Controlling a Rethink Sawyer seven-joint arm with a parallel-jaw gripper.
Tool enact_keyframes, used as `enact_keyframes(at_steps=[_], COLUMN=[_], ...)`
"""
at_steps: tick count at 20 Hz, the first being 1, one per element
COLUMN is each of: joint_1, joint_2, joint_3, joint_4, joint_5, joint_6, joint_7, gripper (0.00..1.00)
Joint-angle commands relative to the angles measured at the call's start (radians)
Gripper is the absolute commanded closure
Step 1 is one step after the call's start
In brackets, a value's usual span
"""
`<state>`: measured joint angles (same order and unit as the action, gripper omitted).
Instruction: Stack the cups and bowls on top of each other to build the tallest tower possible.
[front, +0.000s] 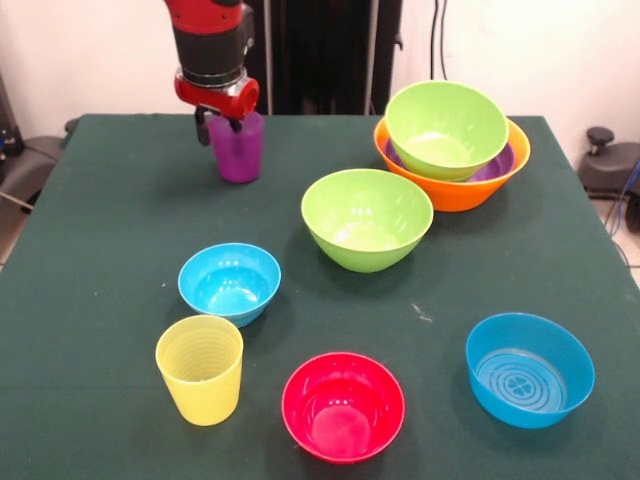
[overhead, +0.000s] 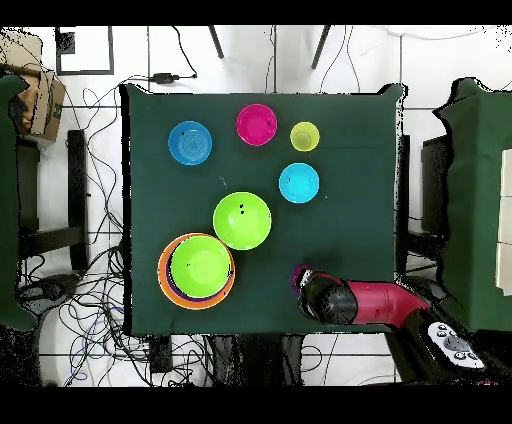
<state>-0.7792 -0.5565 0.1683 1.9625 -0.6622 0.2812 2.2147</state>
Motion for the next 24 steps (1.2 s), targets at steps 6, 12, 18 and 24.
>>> enact_keyframes(at_steps=[6, 12, 18, 24], joint_1=[0.019, 0.029, 0.024, 0.01], joint_2=[0.026, -0.055, -0.238, -0.374], joint_3=[0.078, 0.079, 0.119, 0.149], joint_4=[-0.098, -0.046, 0.073, 0.157], joint_5=[-0.048, -0.012, 0.085, 0.167], joint_6=[-0.016, 0.036, 0.155, 0.239], joint_7=[-0.06, -0.056, -0.076, -0.103], gripper=[0.0, 0.0, 0.0, 0.0])
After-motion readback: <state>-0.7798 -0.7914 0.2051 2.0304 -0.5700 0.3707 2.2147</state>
